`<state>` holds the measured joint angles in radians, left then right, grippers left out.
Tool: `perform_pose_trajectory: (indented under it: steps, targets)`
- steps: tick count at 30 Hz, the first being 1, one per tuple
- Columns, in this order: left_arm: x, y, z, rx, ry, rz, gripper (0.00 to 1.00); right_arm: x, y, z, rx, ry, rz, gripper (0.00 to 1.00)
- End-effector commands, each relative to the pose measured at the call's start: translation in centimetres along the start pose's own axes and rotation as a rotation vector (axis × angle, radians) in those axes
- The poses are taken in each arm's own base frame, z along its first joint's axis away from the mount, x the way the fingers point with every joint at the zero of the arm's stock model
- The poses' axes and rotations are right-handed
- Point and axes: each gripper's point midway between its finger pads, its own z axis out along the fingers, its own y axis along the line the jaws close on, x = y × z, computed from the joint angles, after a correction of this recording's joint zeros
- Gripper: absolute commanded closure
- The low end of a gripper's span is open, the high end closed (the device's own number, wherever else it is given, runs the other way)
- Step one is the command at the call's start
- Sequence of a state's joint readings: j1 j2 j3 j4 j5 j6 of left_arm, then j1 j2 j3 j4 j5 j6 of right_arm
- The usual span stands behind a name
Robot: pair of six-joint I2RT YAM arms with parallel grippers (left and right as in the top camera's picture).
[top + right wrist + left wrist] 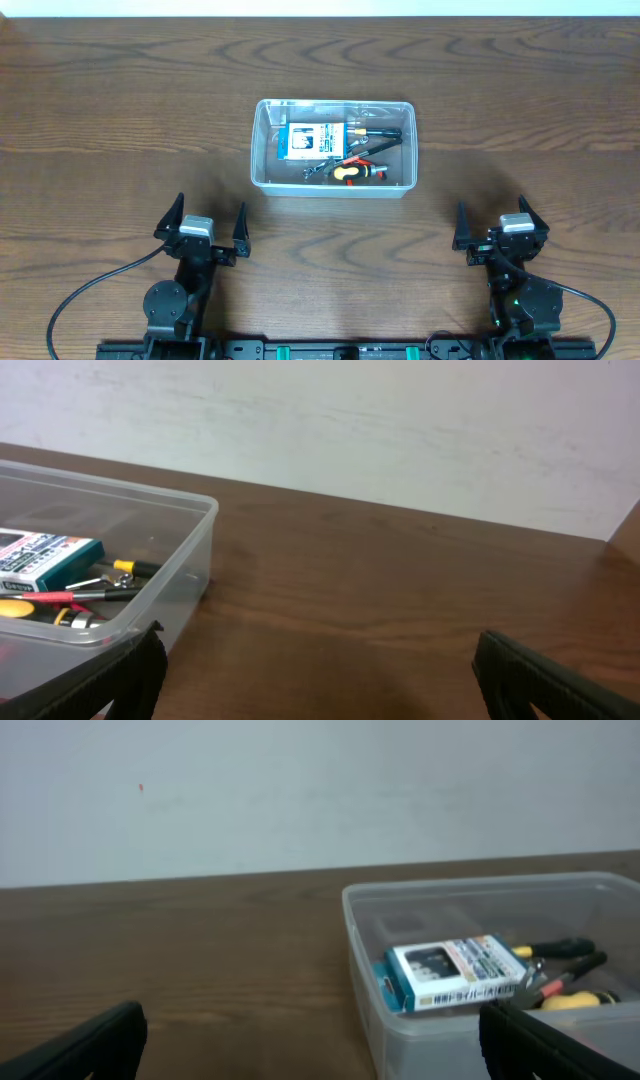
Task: Pack container
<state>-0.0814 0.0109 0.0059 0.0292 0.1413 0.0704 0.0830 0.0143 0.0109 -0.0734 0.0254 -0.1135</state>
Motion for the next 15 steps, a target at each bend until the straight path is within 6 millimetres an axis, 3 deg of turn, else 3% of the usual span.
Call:
perform_pose_trajectory:
  steps: [1, 15]
  targets:
    - [1.72, -0.03, -0.09, -0.001, 0.067, -0.022, 0.02, 0.02, 0.35, -0.02, -0.015, -0.006, -0.008, 0.01]
    - [2.12, -0.13, -0.11, 0.004, 0.084, -0.027, 0.02, 0.02, 0.35, -0.02, -0.015, -0.006, -0.008, 0.01]
